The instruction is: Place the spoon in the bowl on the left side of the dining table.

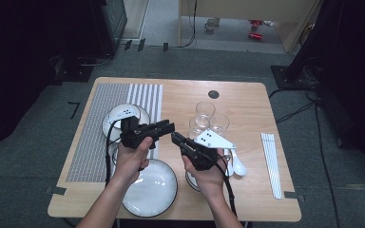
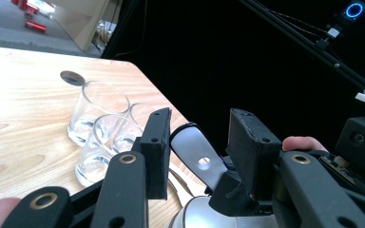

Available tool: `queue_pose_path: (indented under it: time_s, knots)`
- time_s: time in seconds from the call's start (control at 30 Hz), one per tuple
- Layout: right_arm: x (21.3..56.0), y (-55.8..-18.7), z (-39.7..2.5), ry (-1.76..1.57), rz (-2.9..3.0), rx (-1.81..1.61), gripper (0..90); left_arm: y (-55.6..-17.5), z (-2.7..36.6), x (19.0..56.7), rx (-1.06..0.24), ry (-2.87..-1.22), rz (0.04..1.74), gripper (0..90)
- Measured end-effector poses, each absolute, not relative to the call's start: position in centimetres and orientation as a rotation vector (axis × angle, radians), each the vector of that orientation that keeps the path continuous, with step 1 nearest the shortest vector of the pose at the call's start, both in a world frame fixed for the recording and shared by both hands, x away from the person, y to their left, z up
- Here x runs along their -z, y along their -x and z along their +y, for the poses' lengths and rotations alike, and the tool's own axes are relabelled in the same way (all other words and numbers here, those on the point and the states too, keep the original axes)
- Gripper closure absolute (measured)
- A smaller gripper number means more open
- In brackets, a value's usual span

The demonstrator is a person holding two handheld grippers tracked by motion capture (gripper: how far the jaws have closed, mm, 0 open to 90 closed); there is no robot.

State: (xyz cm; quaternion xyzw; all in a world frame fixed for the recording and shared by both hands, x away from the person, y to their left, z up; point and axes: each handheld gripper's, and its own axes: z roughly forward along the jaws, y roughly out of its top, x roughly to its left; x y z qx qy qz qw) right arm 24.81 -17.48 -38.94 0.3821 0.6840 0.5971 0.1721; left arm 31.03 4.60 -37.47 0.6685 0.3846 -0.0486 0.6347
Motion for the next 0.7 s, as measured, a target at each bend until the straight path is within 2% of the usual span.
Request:
queue_pose_path:
  time_s: [0.3,0.53,0.7]
  knots:
    - [38.76,-24.48,-17.46,-1.058,1.907,-1.721,86.6,-30.96,4.10,37.62,0.154,-1.517,0.858,58.0]
    - [38.74,-24.39,-17.34,-1.051,1.907,-1.728,86.6,-31.20,4.57,37.58,0.159,-1.484,0.878,67.2]
    - [38.79,-24.39,-17.37,-1.057,1.902,-1.748,86.6,-31.10,4.64,37.61,0.165,-1.474,0.871,67.4]
